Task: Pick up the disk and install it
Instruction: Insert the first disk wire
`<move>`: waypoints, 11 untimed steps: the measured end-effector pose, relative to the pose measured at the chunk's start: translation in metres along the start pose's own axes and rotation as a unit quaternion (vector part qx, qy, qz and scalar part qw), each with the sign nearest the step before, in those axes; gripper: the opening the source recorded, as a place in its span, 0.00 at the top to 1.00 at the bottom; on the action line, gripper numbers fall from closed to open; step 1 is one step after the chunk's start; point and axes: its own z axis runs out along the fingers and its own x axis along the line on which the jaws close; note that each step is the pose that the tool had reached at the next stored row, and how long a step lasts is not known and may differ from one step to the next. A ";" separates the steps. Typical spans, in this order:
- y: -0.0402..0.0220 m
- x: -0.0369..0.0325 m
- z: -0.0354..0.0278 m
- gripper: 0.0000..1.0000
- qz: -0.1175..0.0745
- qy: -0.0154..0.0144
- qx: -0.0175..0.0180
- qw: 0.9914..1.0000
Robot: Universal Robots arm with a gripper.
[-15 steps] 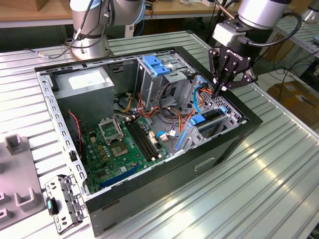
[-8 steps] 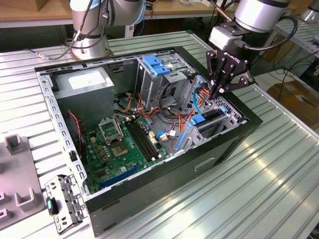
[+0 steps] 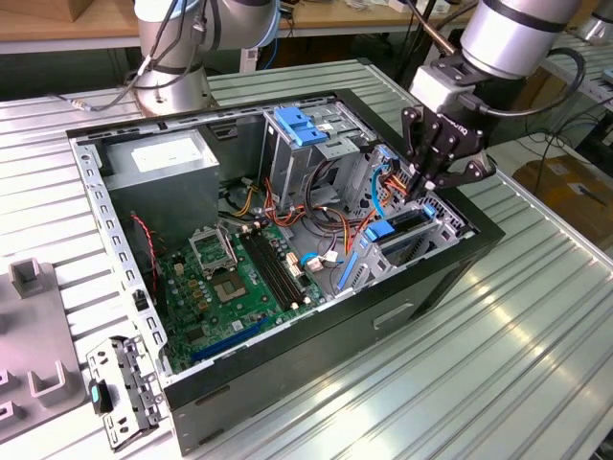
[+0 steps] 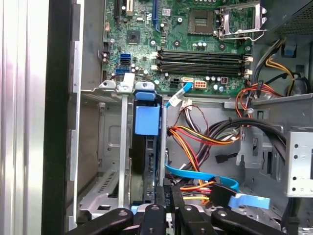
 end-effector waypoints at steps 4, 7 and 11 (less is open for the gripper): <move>0.0002 0.0066 0.0011 0.84 0.000 -0.007 0.000 1.000; 0.0008 0.0074 0.0017 0.84 0.000 -0.012 0.001 1.000; 0.0009 0.0081 0.0019 0.84 0.000 -0.012 0.001 1.000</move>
